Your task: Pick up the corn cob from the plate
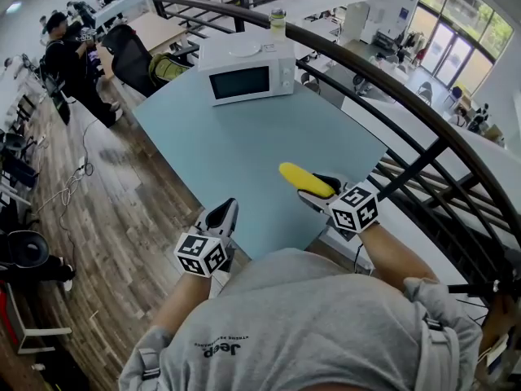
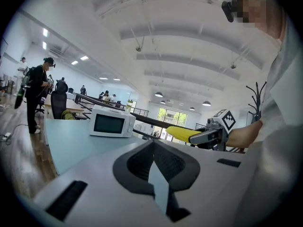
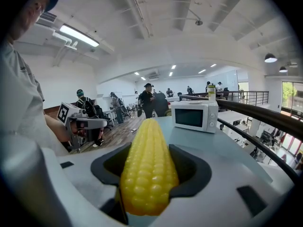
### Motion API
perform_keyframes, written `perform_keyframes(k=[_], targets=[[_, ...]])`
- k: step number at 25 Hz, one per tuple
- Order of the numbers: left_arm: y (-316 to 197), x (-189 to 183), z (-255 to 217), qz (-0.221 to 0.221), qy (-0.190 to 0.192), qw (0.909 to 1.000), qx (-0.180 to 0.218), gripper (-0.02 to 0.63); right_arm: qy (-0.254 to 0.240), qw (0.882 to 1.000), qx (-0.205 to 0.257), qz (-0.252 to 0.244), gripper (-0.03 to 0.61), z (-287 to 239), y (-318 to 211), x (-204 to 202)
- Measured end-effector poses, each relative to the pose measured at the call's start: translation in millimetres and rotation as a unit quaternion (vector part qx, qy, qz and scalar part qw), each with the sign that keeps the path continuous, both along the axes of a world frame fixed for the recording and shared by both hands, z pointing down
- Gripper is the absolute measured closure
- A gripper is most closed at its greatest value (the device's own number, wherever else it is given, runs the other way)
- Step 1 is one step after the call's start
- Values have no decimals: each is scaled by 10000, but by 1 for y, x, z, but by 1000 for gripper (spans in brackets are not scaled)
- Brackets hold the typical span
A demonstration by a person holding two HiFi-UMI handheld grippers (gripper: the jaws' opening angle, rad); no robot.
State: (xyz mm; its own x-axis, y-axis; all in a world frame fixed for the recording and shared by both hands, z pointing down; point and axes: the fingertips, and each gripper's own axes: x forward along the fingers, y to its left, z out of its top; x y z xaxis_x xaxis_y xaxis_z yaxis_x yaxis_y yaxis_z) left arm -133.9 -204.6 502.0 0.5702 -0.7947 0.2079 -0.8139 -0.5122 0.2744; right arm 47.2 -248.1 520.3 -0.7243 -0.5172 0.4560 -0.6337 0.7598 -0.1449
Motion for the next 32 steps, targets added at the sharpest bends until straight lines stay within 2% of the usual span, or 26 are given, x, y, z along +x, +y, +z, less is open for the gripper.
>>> perform_keyframes(k=[32], targets=[[-9,-7,-11,-64,27,9999,116,595,17,9998,215,-20,322,-14,-16,1]])
